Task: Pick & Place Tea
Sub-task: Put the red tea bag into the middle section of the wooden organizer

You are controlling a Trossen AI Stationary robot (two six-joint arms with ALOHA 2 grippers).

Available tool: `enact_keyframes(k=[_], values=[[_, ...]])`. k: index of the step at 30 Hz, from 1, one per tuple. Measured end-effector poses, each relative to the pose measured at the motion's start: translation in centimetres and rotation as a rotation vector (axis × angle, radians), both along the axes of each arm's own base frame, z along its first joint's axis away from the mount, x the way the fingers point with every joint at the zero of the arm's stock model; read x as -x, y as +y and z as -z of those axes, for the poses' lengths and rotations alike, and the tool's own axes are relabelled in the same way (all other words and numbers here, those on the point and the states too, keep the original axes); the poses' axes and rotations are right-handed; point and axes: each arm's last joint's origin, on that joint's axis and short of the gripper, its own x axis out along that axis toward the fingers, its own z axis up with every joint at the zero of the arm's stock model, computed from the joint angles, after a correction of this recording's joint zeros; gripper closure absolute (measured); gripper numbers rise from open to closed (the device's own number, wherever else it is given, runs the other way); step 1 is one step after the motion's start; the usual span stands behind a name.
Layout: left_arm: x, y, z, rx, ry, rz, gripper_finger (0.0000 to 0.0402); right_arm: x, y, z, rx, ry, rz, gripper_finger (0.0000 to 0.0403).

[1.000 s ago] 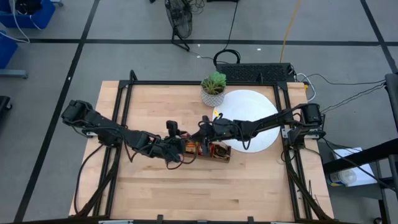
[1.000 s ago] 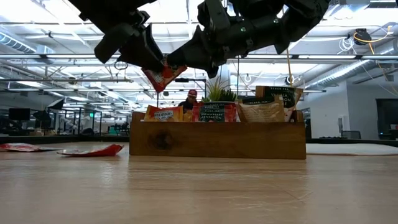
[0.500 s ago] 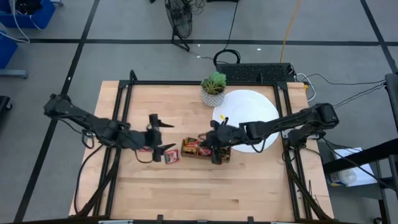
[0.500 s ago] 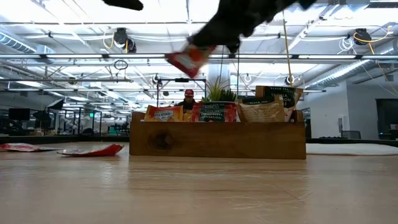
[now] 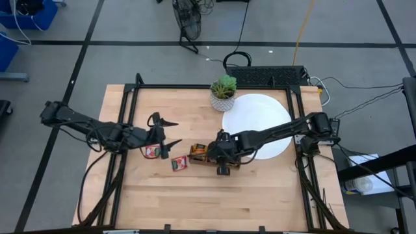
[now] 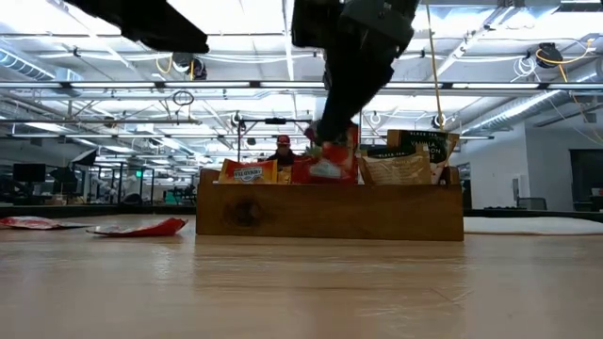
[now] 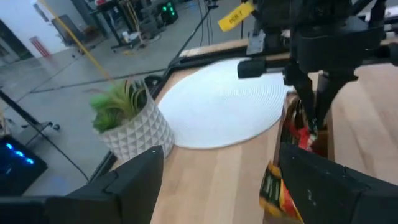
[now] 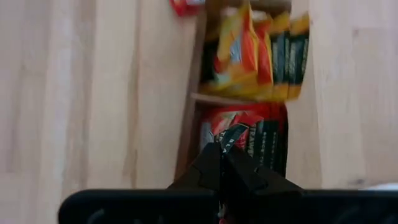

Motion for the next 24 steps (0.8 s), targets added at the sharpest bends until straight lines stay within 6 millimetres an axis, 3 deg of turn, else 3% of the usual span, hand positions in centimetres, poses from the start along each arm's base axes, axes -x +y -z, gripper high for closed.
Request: enact_keyframes(k=[9,19,24], values=[[0.0,0.0,0.2,0.031,0.005,0.02,0.0092,-0.2,0.1,-0.1,-0.043,-0.014,-0.009,0.0403],[0.0,0.0,0.2,0.036,0.004,0.019,0.0091,-1.6,0.1,3.8,-0.017,0.062,-0.027,0.0403],[0.1,0.1,0.5,0.049,0.022,0.012,0.0092,-1.5,0.3,3.2,0.045,0.027,-0.005,0.04]])
